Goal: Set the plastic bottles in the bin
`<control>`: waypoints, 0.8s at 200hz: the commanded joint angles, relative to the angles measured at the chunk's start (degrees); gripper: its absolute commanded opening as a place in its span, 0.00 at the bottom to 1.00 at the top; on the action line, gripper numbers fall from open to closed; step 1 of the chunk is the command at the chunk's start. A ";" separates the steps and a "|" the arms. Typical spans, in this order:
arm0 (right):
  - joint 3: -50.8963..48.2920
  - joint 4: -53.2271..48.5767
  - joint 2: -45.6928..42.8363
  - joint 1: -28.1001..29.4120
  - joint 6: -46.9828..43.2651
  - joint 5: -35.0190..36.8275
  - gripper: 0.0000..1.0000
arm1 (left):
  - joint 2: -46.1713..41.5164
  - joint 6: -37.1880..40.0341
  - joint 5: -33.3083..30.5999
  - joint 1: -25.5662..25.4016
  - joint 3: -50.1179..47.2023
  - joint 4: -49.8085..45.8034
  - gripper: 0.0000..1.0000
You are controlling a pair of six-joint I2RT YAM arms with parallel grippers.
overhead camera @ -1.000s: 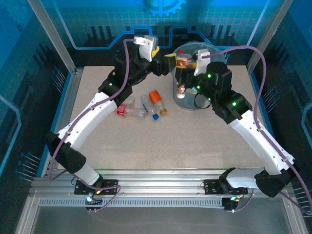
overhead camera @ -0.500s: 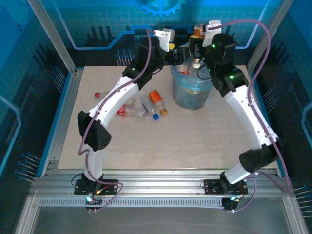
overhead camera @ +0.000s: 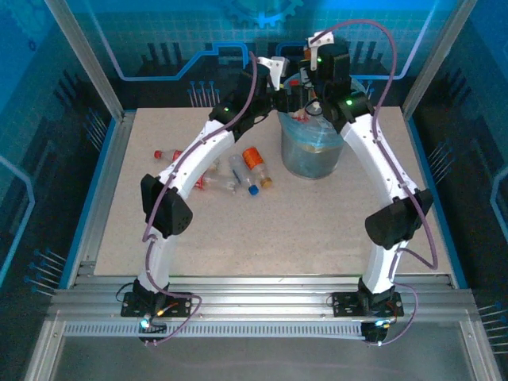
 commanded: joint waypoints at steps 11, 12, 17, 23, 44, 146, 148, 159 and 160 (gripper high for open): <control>3.81 -4.02 3.58 -0.51 -2.13 2.15 0.47 | 0.61 -0.18 2.06 -0.63 3.52 1.41 0.85; 3.86 -4.10 3.65 -0.53 -2.13 2.17 0.47 | 0.57 -0.18 1.99 -0.65 3.54 1.40 0.85; 4.27 -4.38 4.06 -0.60 -2.22 2.14 0.47 | 0.57 -0.26 1.93 -0.58 3.56 1.32 0.85; 4.79 -4.76 4.48 -0.65 -2.34 2.09 0.47 | 0.50 -0.26 1.92 -0.58 3.56 1.25 0.85; 6.89 -6.13 6.04 -0.99 -2.91 2.61 0.47 | 0.35 0.00 1.84 -0.60 3.56 0.90 0.85; 12.19 -8.01 10.10 -3.20 -4.41 3.52 0.49 | -0.43 1.14 1.74 -0.64 2.78 -0.46 0.85; 12.24 -7.97 10.22 -3.24 -4.41 3.39 0.49 | -0.48 1.14 1.74 -0.59 2.77 -0.46 0.85; 12.76 -7.96 10.59 -3.44 -4.34 3.31 0.50 | -0.68 1.27 1.55 -0.57 2.44 -0.38 0.85; 12.77 -7.96 10.63 -3.45 -4.33 3.32 0.50 | -0.73 1.29 1.56 -0.62 2.34 -0.37 0.85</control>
